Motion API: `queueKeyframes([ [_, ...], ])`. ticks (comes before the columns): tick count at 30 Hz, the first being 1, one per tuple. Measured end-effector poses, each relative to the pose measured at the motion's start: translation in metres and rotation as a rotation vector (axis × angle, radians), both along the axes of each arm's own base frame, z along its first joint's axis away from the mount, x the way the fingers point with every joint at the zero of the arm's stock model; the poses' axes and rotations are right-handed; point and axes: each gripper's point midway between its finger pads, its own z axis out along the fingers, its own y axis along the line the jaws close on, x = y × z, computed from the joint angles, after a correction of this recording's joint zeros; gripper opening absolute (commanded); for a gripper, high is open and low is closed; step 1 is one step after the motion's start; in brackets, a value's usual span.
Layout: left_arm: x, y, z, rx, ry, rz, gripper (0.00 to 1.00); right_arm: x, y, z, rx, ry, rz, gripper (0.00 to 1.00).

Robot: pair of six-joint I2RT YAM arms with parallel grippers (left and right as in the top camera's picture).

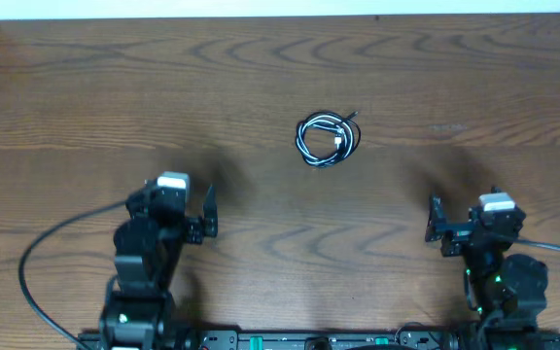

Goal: Untangle cables
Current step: 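Reach the left gripper over the black-and-white cable bundle and lower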

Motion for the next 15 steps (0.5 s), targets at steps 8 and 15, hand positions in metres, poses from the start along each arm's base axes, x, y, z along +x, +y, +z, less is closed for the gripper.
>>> queueKeyframes([
  [8,0.025,-0.016,0.039,-0.034,0.135,-0.075,0.98,0.019,0.005,0.032,0.0,0.05,0.026,0.99],
  [15,0.042,-0.029,0.067,-0.081,0.292,-0.116,0.98,0.04,0.021,0.063,0.021,0.152,0.11,0.99],
])
